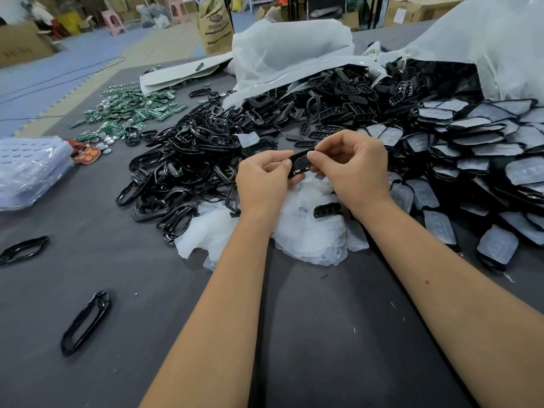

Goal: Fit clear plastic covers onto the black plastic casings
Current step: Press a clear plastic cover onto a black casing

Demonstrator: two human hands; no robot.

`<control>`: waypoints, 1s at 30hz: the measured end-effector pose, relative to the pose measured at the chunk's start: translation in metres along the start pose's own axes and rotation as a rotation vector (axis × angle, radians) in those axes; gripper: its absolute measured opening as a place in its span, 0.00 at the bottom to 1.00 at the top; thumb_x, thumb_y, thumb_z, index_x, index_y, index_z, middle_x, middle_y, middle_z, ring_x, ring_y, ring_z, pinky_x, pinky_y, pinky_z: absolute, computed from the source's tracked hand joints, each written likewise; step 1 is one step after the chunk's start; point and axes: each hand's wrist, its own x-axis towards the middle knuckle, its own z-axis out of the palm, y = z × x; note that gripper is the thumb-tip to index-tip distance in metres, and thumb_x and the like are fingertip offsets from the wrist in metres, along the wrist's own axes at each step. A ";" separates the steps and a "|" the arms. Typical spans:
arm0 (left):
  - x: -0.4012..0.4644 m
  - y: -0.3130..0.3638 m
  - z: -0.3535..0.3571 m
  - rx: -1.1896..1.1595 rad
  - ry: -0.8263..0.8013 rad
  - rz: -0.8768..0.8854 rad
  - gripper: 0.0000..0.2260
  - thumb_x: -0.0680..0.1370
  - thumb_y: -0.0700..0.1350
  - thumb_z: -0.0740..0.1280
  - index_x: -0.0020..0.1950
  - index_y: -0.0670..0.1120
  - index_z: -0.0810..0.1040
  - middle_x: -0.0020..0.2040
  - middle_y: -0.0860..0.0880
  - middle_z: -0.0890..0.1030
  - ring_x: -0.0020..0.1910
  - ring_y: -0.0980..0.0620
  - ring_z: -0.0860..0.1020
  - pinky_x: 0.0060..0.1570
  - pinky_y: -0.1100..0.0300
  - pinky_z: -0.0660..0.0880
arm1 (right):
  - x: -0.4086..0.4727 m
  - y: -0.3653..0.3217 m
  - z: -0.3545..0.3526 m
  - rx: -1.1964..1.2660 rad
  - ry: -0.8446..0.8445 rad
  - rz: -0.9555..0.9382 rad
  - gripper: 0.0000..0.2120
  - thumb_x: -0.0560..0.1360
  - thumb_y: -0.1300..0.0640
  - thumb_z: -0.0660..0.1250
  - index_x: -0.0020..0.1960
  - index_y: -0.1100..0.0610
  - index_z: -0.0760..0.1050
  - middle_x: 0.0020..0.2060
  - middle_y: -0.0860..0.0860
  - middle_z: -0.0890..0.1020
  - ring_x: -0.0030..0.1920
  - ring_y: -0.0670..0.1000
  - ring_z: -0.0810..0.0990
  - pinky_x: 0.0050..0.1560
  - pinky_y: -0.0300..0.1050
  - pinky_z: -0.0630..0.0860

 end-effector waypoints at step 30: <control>-0.001 0.001 -0.005 -0.105 -0.092 0.064 0.09 0.74 0.29 0.74 0.46 0.43 0.84 0.41 0.42 0.86 0.42 0.44 0.85 0.46 0.55 0.82 | 0.004 0.001 -0.004 0.068 -0.151 0.179 0.08 0.73 0.60 0.79 0.46 0.58 0.81 0.32 0.51 0.86 0.30 0.49 0.84 0.28 0.38 0.75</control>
